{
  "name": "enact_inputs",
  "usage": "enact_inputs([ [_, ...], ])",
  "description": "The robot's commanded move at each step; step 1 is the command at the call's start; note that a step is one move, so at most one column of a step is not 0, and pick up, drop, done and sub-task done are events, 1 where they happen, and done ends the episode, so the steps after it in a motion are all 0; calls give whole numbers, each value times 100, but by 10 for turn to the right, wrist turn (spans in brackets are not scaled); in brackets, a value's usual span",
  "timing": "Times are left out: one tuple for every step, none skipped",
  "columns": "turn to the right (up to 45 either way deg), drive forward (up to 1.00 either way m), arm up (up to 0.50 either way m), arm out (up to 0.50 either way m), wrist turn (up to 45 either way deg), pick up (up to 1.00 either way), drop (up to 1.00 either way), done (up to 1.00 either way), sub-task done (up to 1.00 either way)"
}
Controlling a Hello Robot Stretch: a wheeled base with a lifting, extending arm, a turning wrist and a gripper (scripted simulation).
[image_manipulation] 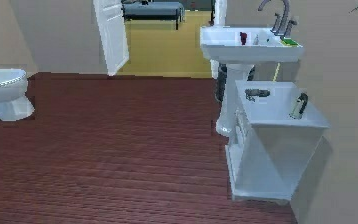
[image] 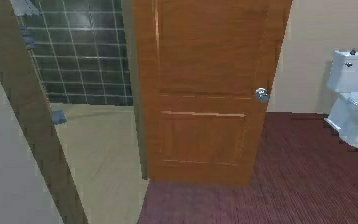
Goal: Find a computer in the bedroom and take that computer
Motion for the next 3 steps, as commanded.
enact_inputs([
  [0, 60, 0, 0, 0, 0, 0, 0, 0],
  [-120, 0, 0, 0, 0, 0, 0, 0, 0],
  [0, 30, 0, 0, 0, 0, 0, 0, 0],
])
